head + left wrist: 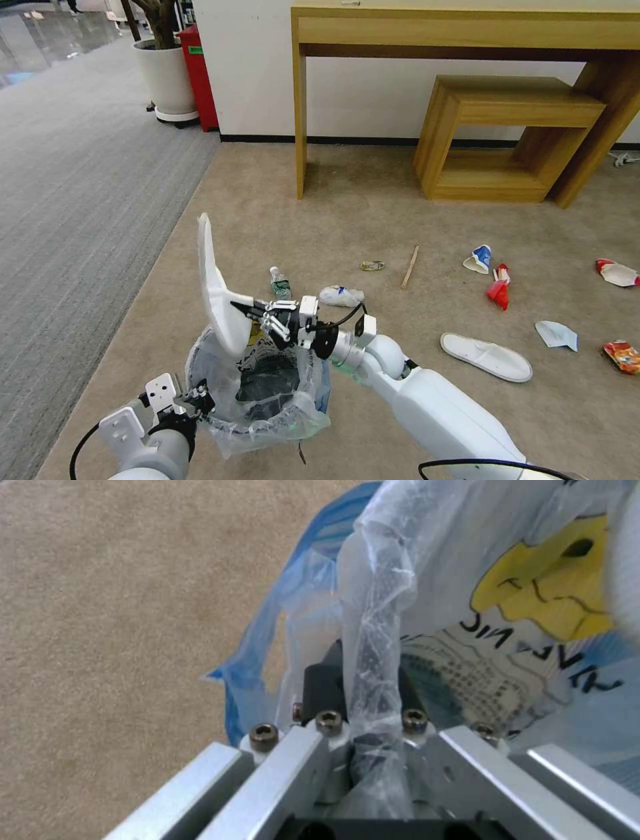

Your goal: Pick up the trash bin and place the garbage on the floor into it.

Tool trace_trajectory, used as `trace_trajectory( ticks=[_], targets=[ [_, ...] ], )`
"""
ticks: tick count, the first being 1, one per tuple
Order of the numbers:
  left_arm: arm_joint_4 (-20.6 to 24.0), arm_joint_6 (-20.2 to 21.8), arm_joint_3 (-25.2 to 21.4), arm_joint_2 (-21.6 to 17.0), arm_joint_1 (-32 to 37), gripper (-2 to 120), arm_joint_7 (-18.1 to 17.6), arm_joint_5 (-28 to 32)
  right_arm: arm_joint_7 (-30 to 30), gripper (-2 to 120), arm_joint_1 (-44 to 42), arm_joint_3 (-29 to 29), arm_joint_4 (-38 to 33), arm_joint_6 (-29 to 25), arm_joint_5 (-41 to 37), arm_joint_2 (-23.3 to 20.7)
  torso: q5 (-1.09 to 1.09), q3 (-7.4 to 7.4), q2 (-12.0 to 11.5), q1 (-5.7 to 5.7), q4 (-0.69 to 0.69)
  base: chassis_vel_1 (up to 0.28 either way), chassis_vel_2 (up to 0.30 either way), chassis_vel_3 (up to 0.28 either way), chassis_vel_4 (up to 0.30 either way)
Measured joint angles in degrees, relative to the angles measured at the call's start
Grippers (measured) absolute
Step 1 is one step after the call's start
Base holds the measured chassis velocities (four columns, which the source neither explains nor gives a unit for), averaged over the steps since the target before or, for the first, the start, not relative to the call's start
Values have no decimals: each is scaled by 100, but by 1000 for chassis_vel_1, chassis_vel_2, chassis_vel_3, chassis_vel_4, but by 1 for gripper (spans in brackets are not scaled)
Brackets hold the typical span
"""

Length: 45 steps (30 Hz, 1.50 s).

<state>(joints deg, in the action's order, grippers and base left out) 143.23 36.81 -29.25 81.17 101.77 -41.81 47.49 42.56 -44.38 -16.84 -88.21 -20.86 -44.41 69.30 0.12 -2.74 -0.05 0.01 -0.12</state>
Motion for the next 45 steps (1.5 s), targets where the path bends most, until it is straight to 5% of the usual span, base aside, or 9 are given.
trace_trajectory(
  ticks=[5,12,17,24,33,36,40,45],
  targets=[
    [-1,16,-6,-33,-24,0,-14,66,-10,0,-66,9,62,-26,109,3,-1,0,0,0,0,0,0,0,0],
    [-1,31,-31,-74,-107,0,-15,192,98,30,-132,96,25,-45,160,-158,-1,0,0,0,0,0,0,0,0],
    [-1,34,-78,-98,-134,0,-19,239,122,39,-165,134,17,-48,146,-224,0,0,0,0,0,0,0,0,0],
    [1,34,-225,-117,-169,0,-30,298,22,73,-372,437,-312,-52,-10,-499,-1,0,0,0,0,0,0,0,0],
    [1,34,-330,-122,-129,0,-35,300,-177,98,-824,1014,-809,-25,-95,-818,-1,0,0,0,0,0,0,0,0],
    [1,34,-422,-125,-155,0,-82,325,-604,100,-1104,1460,-1168,79,-31,-922,-1,0,0,0,0,0,0,0,0],
    [1,17,-542,-66,-186,0,-166,297,-2089,100,-1753,2430,-1845,612,455,-1041,-1,0,0,0,0,0,0,0,0],
    [1,-14,-581,-1,-242,0,-185,213,-3107,100,-2492,3426,-2371,1186,871,-1196,-1,0,0,0,1,0,0,0,0]
  ],
)
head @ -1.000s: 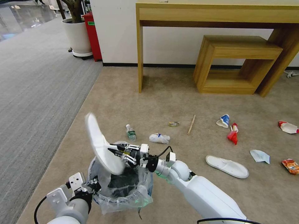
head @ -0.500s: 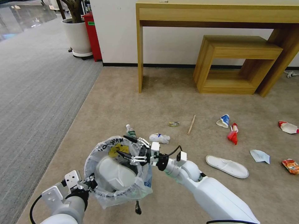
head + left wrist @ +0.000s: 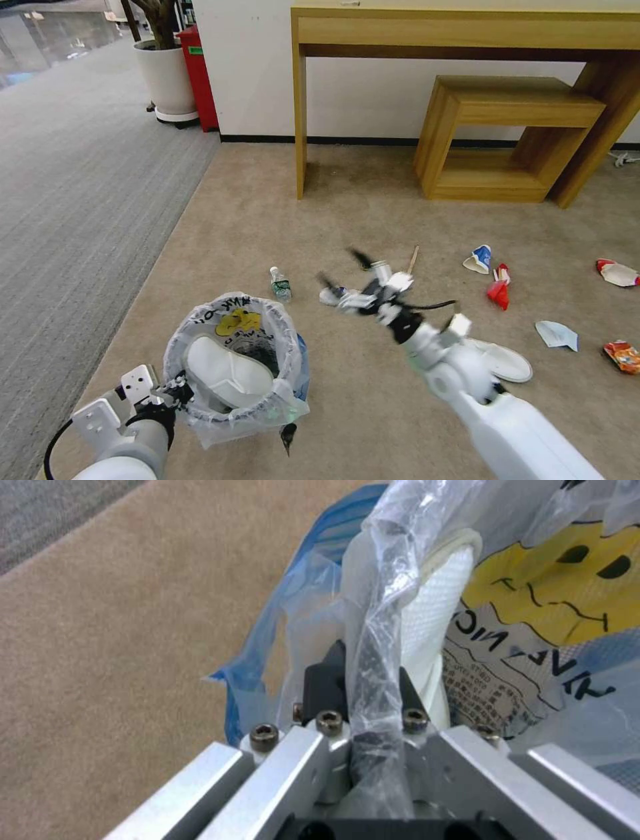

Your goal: Pick up the trash bin and place the garbage on the floor into it.

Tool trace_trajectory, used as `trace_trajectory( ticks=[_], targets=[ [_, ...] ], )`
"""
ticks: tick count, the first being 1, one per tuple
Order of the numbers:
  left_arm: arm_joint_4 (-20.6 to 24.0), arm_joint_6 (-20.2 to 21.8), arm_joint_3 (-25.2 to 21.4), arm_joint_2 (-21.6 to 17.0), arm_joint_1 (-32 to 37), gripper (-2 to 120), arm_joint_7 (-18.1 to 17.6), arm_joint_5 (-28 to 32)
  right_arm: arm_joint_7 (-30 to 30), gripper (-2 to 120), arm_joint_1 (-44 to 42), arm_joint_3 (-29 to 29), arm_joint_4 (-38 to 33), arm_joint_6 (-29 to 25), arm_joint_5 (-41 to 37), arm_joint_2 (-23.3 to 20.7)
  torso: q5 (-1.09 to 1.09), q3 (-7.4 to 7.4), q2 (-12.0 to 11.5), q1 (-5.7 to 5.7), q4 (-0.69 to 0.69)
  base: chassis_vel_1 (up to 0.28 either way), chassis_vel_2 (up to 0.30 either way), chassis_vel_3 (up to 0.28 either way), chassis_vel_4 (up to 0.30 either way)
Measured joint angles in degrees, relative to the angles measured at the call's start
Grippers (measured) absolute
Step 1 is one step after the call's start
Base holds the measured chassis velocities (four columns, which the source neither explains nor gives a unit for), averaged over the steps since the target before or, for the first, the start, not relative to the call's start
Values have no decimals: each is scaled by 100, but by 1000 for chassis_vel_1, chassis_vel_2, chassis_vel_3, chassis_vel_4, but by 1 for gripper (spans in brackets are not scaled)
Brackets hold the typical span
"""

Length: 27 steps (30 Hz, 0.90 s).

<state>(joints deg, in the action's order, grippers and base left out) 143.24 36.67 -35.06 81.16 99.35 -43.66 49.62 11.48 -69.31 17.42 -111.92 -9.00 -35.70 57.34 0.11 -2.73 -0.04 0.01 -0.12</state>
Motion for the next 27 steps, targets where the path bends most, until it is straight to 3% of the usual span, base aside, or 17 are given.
trace_trajectory(
  ticks=[2,4,5,12,22,25,27],
  targets=[
    [0,-13,12,98,-105,0,-3,-48,-257,100,-576,731,-250,333,271,-108,-1,0,0,0,-2,0,0,0,0],
    [1,-17,23,121,-127,0,-3,-65,-288,100,-710,894,-304,406,328,-127,-1,0,0,0,-2,0,0,0,0],
    [1,-27,46,180,-169,0,-3,-126,-333,100,-1084,1363,-404,574,471,-186,-1,0,0,0,-2,0,0,0,0],
    [1,-73,77,326,-122,0,12,-246,-83,100,-1669,2231,-126,473,861,-360,0,0,0,0,-2,0,0,0,0],
    [1,-114,97,431,-11,0,38,-404,606,100,-1143,2142,1072,391,1133,-589,-1,0,0,0,0,0,0,0,0],
    [1,-133,108,476,83,0,48,-454,1140,100,-874,1977,1550,451,1159,-757,-1,0,0,0,-1,0,0,0,0],
    [1,-144,97,496,137,0,51,-469,2028,100,-457,1777,2079,527,1284,-888,0,-1,0,0,-2,0,0,0,0]
  ],
)
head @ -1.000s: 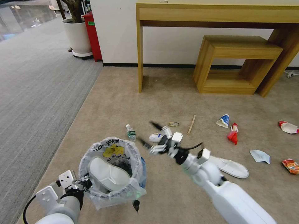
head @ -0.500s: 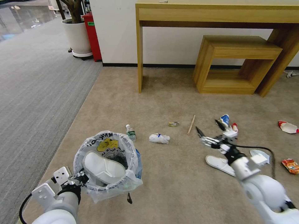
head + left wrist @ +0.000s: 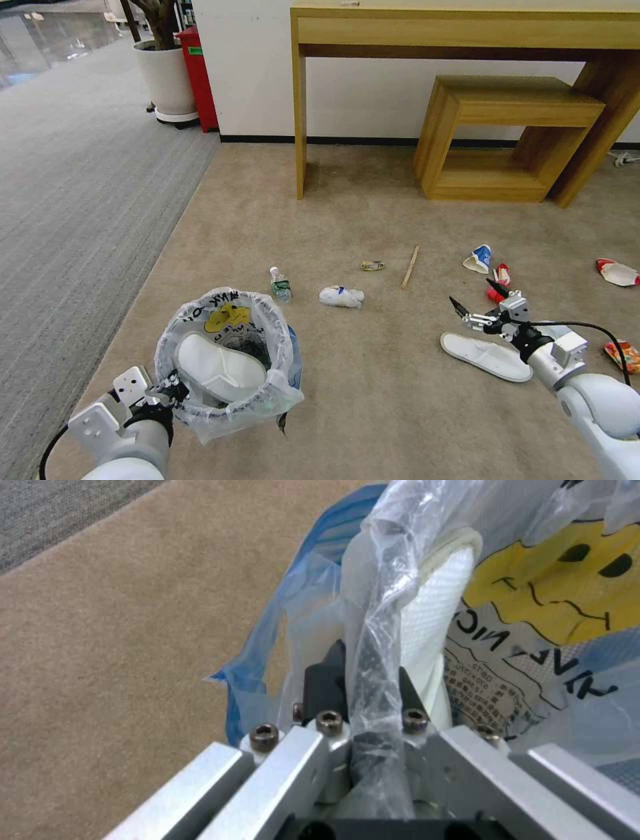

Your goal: Pick up the trash bin and place the garbage on the floor into it.

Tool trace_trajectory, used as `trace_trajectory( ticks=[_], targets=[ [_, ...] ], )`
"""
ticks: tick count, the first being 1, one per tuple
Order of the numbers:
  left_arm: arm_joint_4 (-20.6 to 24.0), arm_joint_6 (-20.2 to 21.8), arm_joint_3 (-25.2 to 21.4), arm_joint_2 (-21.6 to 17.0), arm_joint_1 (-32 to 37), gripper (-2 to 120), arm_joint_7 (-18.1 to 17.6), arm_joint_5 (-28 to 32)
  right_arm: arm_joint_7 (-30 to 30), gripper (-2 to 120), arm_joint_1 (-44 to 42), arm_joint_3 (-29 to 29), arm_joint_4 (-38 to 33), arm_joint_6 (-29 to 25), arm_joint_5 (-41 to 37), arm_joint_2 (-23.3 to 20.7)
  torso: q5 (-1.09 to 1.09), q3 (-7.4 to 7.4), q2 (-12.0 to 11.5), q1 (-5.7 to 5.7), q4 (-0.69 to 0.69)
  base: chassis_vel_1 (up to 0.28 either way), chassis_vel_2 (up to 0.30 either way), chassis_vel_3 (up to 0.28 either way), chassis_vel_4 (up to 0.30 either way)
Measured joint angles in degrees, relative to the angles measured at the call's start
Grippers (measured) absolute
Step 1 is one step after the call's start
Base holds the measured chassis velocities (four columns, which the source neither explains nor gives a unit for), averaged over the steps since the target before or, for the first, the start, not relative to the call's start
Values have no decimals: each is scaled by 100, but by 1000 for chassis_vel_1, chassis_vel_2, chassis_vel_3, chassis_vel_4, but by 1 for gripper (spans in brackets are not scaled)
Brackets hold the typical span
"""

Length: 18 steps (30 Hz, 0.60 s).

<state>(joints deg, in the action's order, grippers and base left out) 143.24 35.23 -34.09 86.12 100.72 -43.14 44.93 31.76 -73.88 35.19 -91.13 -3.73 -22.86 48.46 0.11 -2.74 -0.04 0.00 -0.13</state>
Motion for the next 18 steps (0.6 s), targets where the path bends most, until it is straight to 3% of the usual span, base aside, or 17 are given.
trace_trajectory(
  ticks=[1,2,5,8,14,18],
  targets=[
    [0,-2,-8,2,22,0,1,-2,389,100,228,-94,247,2,111,-29,-1,0,0,0,0,0,0,0,0],
    [0,-2,-8,2,22,0,1,-2,389,100,228,-94,247,2,111,-29,-1,0,0,0,0,0,0,0,0],
    [0,-12,-45,8,116,0,2,-5,1661,100,1074,-327,1082,73,774,-73,0,0,0,0,2,0,0,0,0],
    [0,-23,-82,3,170,0,0,-4,1899,100,1386,-471,1390,238,1007,-78,1,0,0,0,1,0,0,0,0],
    [0,-62,-158,-18,297,0,-16,-1,1527,100,1992,-785,2123,892,1500,155,0,0,0,0,2,0,0,0,0],
    [0,-73,-180,-45,354,0,-22,1,1134,100,2097,-798,2604,1041,1774,232,0,0,0,0,2,0,0,0,0]
  ],
)
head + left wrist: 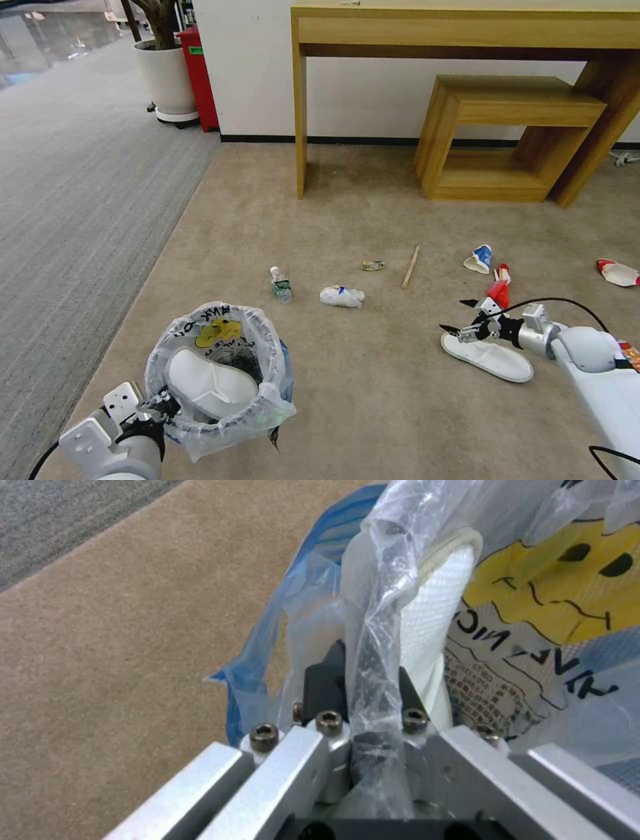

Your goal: Pick up the trash bin and place the garbage on the floor into it.

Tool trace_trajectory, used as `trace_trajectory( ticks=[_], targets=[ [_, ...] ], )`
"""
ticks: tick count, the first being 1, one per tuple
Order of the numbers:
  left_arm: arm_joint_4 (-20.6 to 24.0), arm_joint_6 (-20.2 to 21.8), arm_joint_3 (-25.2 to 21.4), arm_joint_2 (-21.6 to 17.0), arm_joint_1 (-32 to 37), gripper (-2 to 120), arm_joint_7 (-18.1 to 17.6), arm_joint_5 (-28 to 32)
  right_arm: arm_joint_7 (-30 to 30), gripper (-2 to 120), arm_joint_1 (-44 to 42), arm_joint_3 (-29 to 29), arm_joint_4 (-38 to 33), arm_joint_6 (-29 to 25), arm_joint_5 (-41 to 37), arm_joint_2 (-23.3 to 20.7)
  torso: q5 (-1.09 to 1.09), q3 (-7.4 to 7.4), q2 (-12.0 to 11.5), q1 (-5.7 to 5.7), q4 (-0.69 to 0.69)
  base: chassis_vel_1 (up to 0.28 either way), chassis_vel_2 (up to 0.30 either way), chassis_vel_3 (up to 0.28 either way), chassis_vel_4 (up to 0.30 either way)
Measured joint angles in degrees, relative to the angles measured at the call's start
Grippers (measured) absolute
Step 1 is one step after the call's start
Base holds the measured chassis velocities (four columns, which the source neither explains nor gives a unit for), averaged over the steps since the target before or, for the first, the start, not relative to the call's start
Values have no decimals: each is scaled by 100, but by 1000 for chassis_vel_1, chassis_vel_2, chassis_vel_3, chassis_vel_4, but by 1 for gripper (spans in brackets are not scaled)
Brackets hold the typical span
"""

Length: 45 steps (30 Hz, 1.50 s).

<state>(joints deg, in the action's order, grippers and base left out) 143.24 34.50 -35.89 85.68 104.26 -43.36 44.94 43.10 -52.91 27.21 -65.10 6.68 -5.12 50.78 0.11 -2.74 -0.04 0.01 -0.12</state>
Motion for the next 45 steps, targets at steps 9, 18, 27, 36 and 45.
trace_trajectory(
  ticks=[9,18,27,36,45],
  targets=[
    [0,-18,22,-36,-31,0,-6,11,-916,100,186,59,1015,157,239,45,0,0,0,0,-2,0,0,0,0],
    [0,-26,41,-50,-51,0,-7,23,-768,100,543,-5,1562,-35,348,188,0,0,0,0,0,0,0,0,0],
    [0,-42,-41,-79,14,0,-12,38,-754,100,973,-73,2356,-199,976,480,0,0,0,0,0,0,0,0,0],
    [0,-47,-38,-72,5,0,-16,39,-904,96,1025,31,2620,-194,1318,503,0,1,0,0,-1,0,0,0,0],
    [0,-48,0,-51,-2,0,-18,36,-1005,68,1060,58,2721,-176,1320,471,1,0,0,0,-1,0,0,0,0]
  ],
)
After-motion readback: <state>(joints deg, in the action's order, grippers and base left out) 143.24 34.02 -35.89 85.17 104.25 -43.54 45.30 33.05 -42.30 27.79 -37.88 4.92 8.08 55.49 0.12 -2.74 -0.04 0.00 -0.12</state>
